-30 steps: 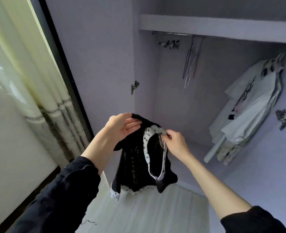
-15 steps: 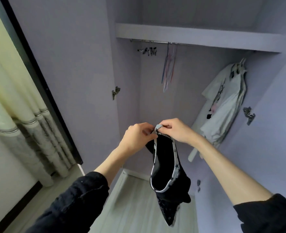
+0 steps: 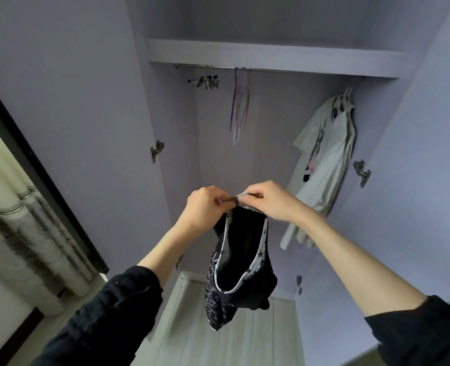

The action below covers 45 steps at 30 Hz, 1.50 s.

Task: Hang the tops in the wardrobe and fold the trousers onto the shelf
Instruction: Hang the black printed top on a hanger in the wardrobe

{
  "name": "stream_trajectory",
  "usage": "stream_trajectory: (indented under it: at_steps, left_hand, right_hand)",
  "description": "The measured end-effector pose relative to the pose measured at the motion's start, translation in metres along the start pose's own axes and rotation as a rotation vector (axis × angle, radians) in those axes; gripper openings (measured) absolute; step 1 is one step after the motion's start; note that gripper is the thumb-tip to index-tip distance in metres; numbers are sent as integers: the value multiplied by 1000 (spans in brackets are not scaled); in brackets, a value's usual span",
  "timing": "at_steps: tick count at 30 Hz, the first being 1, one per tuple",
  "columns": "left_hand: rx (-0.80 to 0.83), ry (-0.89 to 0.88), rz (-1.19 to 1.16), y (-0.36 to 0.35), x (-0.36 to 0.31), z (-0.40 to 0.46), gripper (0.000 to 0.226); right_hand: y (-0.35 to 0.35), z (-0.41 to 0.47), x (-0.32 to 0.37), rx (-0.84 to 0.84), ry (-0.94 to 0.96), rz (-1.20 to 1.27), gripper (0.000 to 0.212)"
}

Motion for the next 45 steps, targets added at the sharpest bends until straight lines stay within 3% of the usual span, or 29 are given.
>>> stream_trajectory:
  at_steps: [3,9,16,23,29,36,42,45]
  left_hand:
    - [31,-3,16,11,8,7,16]
    - [-18,65,-58,32,26,20,12]
    - [-127,246,-195,72,77,30,5]
    - [-33,223,183,60,73,53,11]
    - [-48,252,295,46,77,70,4]
    - [-141,282,150,32,81,98,13]
    - [-66,487,-386,11,107,137,14]
    - [-41,492,-451,7,111,170,13]
  right_hand:
    - [0,2,-7,-11,-28,-354,28]
    - [23,11,-7,-313,-25,-496,25]
    - [84,7,-42,-424,-215,-517,23]
    - [107,30,-37,-470,-187,-412,12]
    - [123,49,-52,-430,-221,-258,26]
    - [139,76,-82,-316,-267,-92,11]
    - [139,117,-104,-277,-323,131,6]
    - [134,147,-117,-249,-336,142,13]
Point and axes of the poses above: each hand's wrist, its own z-axis towards the middle knuckle, its own y-axis out of the back of the hand, x = y × z, the point moved 7 cm from there along z, towards the middle knuckle, and after that the axes turned 12 degrees about z, right-handed, at the moved point
